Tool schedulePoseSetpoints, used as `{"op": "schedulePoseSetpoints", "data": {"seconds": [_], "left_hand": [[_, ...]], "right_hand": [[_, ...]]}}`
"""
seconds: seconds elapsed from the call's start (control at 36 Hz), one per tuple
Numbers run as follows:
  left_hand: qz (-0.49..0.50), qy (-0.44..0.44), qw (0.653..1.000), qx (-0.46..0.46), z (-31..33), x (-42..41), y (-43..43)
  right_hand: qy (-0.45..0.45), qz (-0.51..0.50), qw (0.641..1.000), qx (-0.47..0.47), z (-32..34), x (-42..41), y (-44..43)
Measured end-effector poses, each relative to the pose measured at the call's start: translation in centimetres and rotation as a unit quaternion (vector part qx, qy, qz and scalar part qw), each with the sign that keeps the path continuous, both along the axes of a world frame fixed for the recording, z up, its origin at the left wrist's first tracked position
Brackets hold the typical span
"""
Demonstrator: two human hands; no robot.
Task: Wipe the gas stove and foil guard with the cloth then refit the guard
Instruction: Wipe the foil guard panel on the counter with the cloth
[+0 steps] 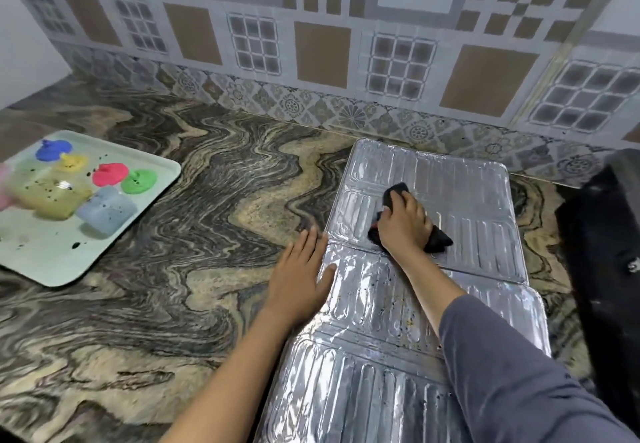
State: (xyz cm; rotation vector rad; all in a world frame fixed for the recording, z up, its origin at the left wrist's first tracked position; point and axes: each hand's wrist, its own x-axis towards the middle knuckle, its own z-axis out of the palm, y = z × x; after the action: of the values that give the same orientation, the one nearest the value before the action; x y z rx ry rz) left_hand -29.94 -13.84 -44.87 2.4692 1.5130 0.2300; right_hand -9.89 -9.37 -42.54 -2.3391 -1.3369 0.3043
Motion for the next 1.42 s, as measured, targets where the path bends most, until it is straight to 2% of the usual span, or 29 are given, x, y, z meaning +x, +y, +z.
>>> {"op": "schedulePoseSetpoints", "data": {"seconds": [0.17, 0.39, 0.47, 0.61, 0.72, 0.92, 1.03, 1.14, 1.25, 1.42], "left_hand": [[0.009, 0.002, 1.0, 0.0, 0.0, 0.2, 0.0], [0.021, 0.013, 1.0, -0.007, 0.2, 0.5, -0.2], [0.023, 0.021, 0.999, -0.011, 0.3, 0.6, -0.4], [0.022, 0.03, 0.999, -0.021, 0.6, 0.6, -0.4], [0.021, 0.033, 0.999, -0.025, 0.4, 0.6, -0.3], [0.018, 0.029, 0.999, -0.016, 0.0, 0.4, 0.0], [0.019, 0.012, 1.0, -0.006, 0.1, 0.4, 0.2], [0.025, -0.002, 1.0, -0.012, 0.6, 0.4, 0.0], [0.029, 0.002, 0.999, -0.016, 0.9, 0.5, -0.1], [0.034, -0.004, 0.999, -0.015, 0.9, 0.5, -0.3]], "right_hand": [[-0.027, 0.185, 0.982, -0.018, 0.1, -1.9, 2.3], [-0.027, 0.428, 0.903, -0.022, 0.6, 0.3, 1.3], [-0.005, 0.462, 0.886, -0.047, 1.2, 1.9, 0.7], [0.031, 0.428, 0.901, -0.061, 1.5, 5.2, -1.4], [0.048, 0.353, 0.934, -0.044, 0.7, 8.2, -3.6], [0.017, 0.124, 0.992, 0.002, -0.4, 11.9, -4.8], [0.003, -0.01, 1.0, 0.007, -0.4, 13.2, -2.9], [0.007, -0.096, 0.995, 0.002, 0.0, 13.4, 0.4], [0.004, -0.1, 0.995, 0.001, 0.2, 12.2, 4.2], [-0.009, 0.012, 1.0, -0.001, -0.1, 8.3, 7.7]]}}
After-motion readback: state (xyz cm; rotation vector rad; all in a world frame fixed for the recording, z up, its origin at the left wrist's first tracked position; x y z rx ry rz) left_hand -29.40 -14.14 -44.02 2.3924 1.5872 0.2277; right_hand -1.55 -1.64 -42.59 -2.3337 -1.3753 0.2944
